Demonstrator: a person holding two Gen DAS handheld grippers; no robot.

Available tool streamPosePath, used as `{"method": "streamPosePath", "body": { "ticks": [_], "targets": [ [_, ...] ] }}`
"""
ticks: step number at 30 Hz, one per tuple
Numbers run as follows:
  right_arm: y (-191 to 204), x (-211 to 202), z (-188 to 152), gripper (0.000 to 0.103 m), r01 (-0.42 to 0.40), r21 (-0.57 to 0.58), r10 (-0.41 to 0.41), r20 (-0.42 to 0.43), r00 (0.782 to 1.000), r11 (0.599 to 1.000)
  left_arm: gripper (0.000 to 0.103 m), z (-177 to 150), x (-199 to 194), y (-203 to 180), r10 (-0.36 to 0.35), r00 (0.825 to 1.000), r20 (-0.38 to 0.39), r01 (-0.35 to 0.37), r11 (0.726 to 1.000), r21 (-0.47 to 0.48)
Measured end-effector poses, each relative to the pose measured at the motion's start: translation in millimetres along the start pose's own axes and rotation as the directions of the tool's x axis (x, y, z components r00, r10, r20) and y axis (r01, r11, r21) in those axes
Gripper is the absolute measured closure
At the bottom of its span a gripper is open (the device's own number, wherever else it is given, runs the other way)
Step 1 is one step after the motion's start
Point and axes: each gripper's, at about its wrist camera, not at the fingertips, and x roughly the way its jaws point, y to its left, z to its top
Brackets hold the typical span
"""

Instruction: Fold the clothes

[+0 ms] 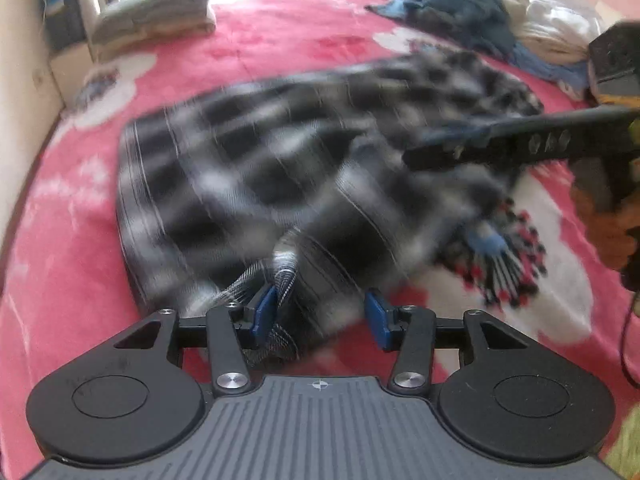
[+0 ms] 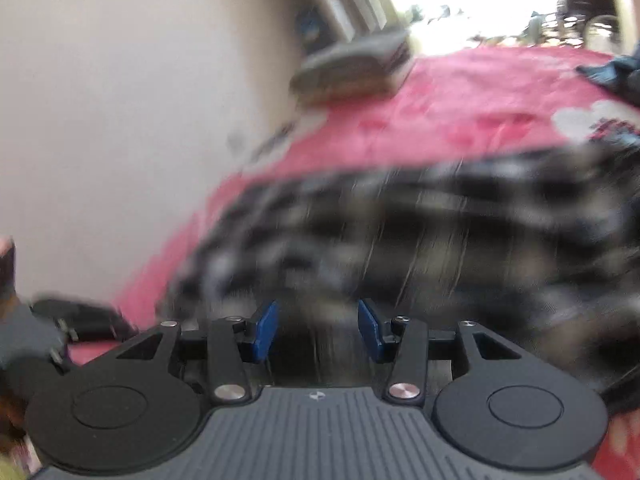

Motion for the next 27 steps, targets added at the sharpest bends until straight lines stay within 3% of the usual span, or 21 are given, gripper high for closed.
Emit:
{"method": "streamPosePath", "body": {
  "ticks": [3,8,13,17,19,22,27],
  "targets": [
    [1.8,2.6,-19.1,0.058,0.031,-0.072,-0.034,-0.042,0.999,0.997,0.055,-10.9,-0.7,4.0,-0.023,1.0,-0.008,0.023,1.0,-0.015],
    [10.4,-6.7,-13.4,0.058,0.065,-0.101,-0.074,-0.092,0.993,0.993,0.055,-17.0,-2.5,12.4,-0.062,0.998,-0.001,0.062,0.998,-0.029],
    [31.0,-23.2,6.3,0.057,-0.009,-0.083,0.01,0.019,1.0,0.997,0.055,-20.2,-2.6,13.7,-0.076,0.997,0.019,0.076,0.997,-0.022],
    [47.0,-9.6,15.2,0.057,-0.046,-0.096,0.054,0.072,0.996,0.994,0.055,-22.4,-2.8,9.9,-0.072,0.997,0.024,0.072,0.997,-0.004],
    [45.8,6.6,12.4,0.058,-0.064,-0.073,0.067,0.037,0.997,0.995,0.055,-23.2,-3.4,9.2,-0.071,0.997,0.024,0.071,0.997,0.004],
    [34.1,32.4,-5.4,0.059,-0.047,-0.034,0.044,-0.105,0.994,0.998,0.055,-24.4,-3.7,10.5,-0.076,0.997,0.024,0.076,0.997,0.001],
    [28.7,23.0,-14.4,0.06,-0.05,-0.021,0.047,-0.135,0.99,0.999,0.055,-23.5,-3.8,18.7,-0.106,0.994,0.025,0.107,0.993,-0.049]
  ]
}}
